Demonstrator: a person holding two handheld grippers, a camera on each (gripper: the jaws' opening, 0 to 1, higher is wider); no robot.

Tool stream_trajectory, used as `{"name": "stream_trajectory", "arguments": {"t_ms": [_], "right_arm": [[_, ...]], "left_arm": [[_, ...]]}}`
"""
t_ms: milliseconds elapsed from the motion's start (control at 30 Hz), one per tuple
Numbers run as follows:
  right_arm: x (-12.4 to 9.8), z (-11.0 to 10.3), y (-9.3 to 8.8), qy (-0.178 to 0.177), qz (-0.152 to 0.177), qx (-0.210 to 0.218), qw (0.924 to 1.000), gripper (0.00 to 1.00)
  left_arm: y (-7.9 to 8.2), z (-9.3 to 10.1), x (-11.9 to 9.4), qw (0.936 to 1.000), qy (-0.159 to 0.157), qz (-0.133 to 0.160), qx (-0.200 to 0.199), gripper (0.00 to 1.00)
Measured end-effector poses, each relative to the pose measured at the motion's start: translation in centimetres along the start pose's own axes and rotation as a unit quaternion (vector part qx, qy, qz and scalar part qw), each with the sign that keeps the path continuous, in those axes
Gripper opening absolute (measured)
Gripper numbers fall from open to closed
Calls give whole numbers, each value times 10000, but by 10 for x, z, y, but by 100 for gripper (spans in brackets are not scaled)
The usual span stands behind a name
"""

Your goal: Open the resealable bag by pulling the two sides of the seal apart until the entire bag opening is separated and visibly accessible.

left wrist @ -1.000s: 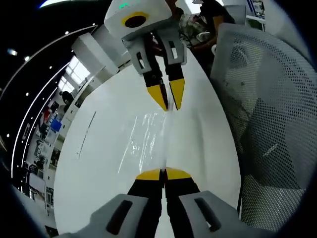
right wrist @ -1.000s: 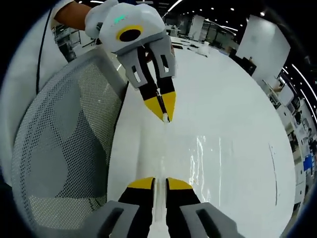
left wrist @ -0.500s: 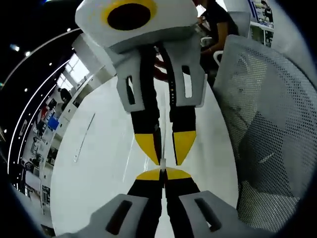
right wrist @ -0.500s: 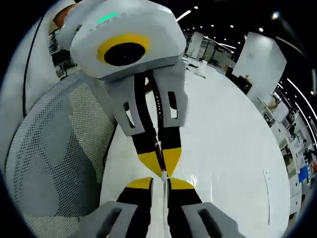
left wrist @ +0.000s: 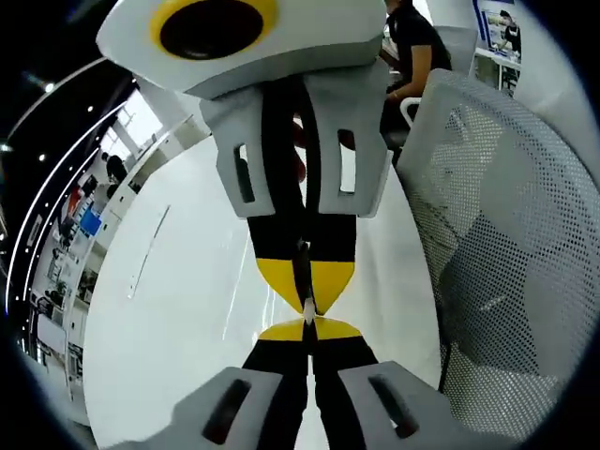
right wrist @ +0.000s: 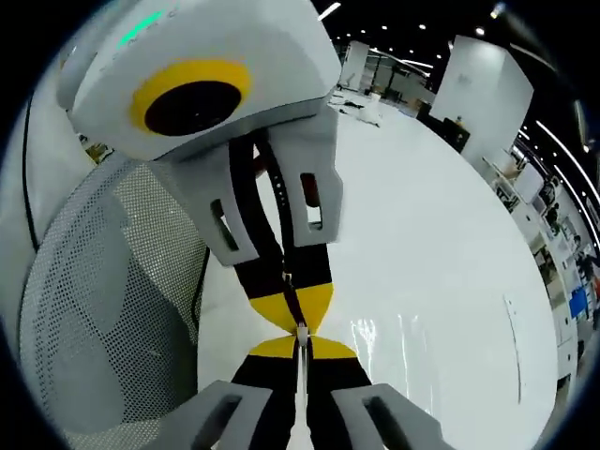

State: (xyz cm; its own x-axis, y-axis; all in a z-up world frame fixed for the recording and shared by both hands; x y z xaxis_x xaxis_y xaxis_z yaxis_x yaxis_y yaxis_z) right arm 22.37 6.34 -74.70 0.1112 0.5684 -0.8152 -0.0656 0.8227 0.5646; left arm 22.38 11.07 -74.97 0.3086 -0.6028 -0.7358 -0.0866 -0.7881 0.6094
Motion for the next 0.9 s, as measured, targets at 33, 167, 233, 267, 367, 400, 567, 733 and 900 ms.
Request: {"name": "stream_trajectory", "arguments": {"t_ms": [33,167,233,267,367,400,567,733,900], "right_arm": [[0,1,-1,-7,-3,3,10000,0],[-2,4,-10,-1,-118,155,9998,0],[-3,3,-16,15,-182,151,9997,0],[-4,3,-18,16,-182,152,9997,0],[-6,4,-25,20,-247,247,9994,0],[-6,4,-26,26,-243,273,9993,0],[-7,2,-26,79,-199,228,9995,0],[-7,3,-24,85,-99,142,9998,0],[-5,2,-20,96,-50,84,9999,0]], "left_arm": [[-1,-1,0,10000,6,7,7,0],[-4,-2,2,10000,-3,-20,59,0],[-7,-2,3,10000,-24,-57,54,0],[-7,-2,2,10000,-26,-57,58,0],[-10,-3,4,10000,-42,-72,54,0],[-9,-2,4,9999,-50,-63,62,0],[-7,-1,6,10000,-56,-14,59,0],[-5,-2,9,9999,-52,38,121,3],[4,-1,16,9998,-76,74,187,2]]}}
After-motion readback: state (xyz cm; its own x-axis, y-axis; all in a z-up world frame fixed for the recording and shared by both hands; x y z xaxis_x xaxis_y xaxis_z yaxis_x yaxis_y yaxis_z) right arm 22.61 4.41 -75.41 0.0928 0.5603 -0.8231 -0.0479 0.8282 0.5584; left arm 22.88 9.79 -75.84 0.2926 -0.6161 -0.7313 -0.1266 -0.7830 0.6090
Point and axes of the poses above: the point that each gripper's makers call its tool centre point, and the gripper's own axes: x roughly forward along the fingers, z roughly to its right, y roughly out of its top, the point moved 5 cm from there along -x, roughly backward along the fingers, and after that the axes turned 1 degree about -x, right-handed, at the moved point
